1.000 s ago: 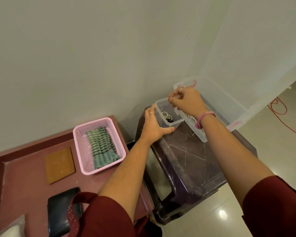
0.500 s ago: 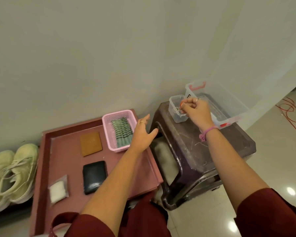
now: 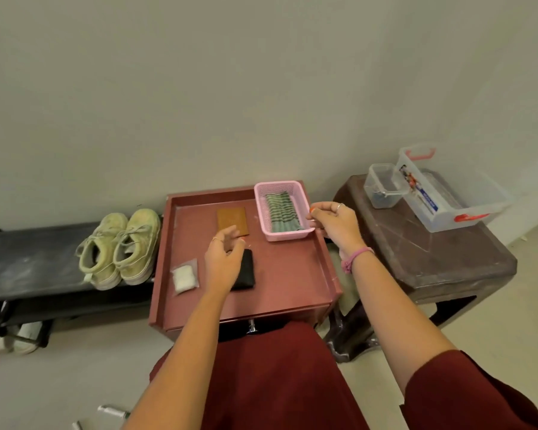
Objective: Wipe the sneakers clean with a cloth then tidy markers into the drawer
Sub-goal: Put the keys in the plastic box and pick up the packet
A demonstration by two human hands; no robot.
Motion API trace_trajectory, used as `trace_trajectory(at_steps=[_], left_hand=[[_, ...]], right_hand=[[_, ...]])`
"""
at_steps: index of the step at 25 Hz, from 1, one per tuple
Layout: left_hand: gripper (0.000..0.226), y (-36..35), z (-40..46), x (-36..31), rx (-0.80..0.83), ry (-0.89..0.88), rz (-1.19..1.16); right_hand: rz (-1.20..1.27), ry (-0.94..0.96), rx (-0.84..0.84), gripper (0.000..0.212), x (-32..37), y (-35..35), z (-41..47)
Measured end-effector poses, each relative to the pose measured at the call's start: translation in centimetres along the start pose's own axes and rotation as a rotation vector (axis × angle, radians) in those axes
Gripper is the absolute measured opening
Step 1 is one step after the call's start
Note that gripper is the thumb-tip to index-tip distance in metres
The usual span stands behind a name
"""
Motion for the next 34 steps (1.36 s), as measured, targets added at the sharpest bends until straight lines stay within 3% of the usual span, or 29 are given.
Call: trace_trajectory(at_steps=[6,10,16,19,27,30,34], left_hand=[[0.029,4.2,-1.1,5.2,-0.131,0.124,-0.144],[0.028,4.3,-0.6,10.2,-0.138,0.214,-0.185],[0.02,4.2,1.8,13.8,-0.129,0.32,-0.164],[0.022,3.7,2.8,14.6,-0.092,0.363,-0.134],[0.03,2.3,4.1,15.5,-0.015,0.402,-0.096],[0.044,2.2,4.2,15.6,-0.013,0.421,-0.102],[0.052,1.8,4.3,15.6,-0.02,0.439,-0.079]], right_hand=[[0.026,-0.146,0.004,0.009,-4.0,-6.5,0.8],[-0.062,-0.175,0.027,0.019,-7.5,-10.4,3.5],[-0.592,-0.126,0.15,0.043,-10.0,-16.9,9.7],[-0.831,-0.092,0.171,0.04,-10.6,-19.8,12.5],[-0.97,-0.388,0.033,0.096,-14.4,-21.8,16.3],[-0.86,-0.423,0.009,0.087,-14.6,-21.7,16.5],[-0.615,-0.362,0.036,0.043,-14.0,-21.7,16.5]])
Point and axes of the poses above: each hand's wrist, its own z-axis towards the middle knuckle, its own y-axis out of the back of the hand, x = y × z, the point moved 3 cm from there along z, towards the middle knuckle, and after that the axes turned 7 degrees about x, right-handed, at the moved point
